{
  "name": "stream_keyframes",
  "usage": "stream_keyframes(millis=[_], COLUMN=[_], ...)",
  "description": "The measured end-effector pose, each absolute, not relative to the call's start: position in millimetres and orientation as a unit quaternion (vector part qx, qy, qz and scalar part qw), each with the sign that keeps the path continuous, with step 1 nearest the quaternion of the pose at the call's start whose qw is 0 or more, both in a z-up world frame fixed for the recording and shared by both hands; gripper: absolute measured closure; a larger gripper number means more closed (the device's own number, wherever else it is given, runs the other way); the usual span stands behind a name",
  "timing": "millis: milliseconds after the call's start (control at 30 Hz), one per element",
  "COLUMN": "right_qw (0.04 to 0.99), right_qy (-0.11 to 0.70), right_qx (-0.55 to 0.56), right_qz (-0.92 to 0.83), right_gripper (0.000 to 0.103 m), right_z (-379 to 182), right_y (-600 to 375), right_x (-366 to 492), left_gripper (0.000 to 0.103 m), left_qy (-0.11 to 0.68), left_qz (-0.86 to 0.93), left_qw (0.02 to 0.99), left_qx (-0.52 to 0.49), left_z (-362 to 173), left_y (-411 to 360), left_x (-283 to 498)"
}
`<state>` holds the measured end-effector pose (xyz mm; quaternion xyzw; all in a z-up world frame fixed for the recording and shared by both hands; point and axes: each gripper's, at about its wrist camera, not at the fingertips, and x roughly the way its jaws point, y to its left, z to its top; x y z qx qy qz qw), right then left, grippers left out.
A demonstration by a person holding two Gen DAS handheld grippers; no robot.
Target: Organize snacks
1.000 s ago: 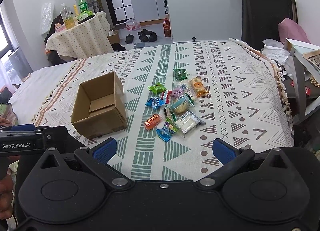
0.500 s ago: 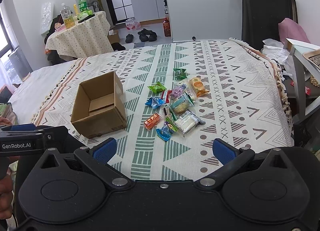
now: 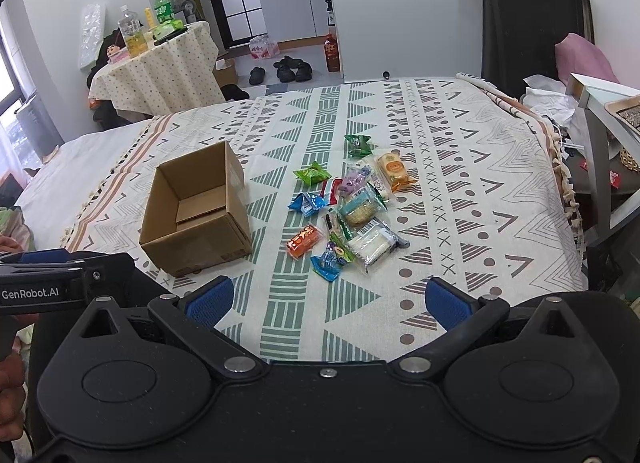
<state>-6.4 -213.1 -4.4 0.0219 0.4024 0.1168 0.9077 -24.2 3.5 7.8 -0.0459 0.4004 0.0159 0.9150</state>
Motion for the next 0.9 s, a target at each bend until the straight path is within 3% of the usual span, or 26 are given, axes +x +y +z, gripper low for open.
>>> stream_keyframes(millis=[900], right_qw=[0.904], right_qy=[0.406], right_qx=[0.045], right_qz=[0.122], right_gripper=[0.002], right_z=[-33], right_y=[-233], right_x=[35], left_gripper=[0.003], left_qy=[0.416], left_qz=[-0.016], left_qw=[0.906], left_qx=[-0.078], left_z=[-32], left_y=[-9], left_x=[26])
